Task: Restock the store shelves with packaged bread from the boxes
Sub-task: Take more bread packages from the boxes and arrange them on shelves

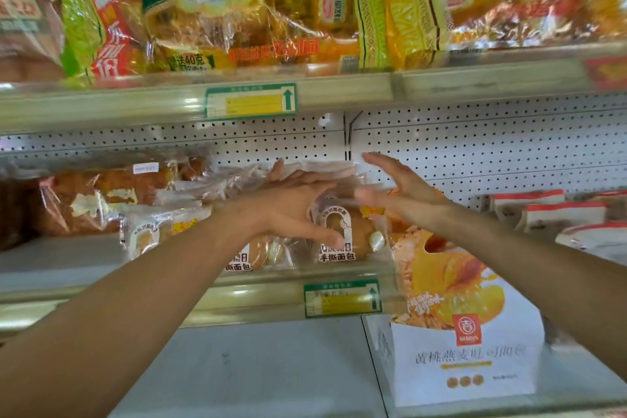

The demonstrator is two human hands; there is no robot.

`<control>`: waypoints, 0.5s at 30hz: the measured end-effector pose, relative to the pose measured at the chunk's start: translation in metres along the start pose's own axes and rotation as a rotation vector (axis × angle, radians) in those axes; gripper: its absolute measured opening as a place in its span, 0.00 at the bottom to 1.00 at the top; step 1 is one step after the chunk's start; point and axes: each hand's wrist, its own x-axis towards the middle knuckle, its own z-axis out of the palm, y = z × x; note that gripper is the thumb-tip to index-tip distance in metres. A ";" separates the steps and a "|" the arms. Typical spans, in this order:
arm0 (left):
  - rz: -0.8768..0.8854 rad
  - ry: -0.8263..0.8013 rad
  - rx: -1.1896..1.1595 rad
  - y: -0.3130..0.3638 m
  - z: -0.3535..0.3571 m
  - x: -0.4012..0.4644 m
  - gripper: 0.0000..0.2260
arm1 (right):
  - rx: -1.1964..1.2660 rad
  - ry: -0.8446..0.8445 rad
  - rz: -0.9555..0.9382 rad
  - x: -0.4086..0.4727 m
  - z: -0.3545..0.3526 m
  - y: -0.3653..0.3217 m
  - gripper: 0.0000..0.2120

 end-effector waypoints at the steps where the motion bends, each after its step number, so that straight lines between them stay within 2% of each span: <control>1: -0.010 -0.003 0.013 -0.001 0.002 -0.004 0.49 | -0.180 -0.100 -0.057 -0.003 -0.002 -0.002 0.40; 3: -0.035 0.032 0.037 0.000 0.007 -0.009 0.50 | -0.493 -0.193 -0.177 -0.001 0.002 -0.007 0.46; 8: -0.021 0.153 0.117 0.004 0.008 -0.012 0.49 | -0.715 -0.153 -0.248 0.002 0.009 -0.015 0.44; 12: -0.099 0.241 -0.054 -0.025 0.003 -0.034 0.50 | -0.737 -0.167 -0.176 -0.004 0.009 -0.018 0.40; 15: -0.107 0.224 -0.073 -0.043 0.013 -0.051 0.51 | -0.741 -0.128 -0.133 -0.003 0.019 -0.019 0.39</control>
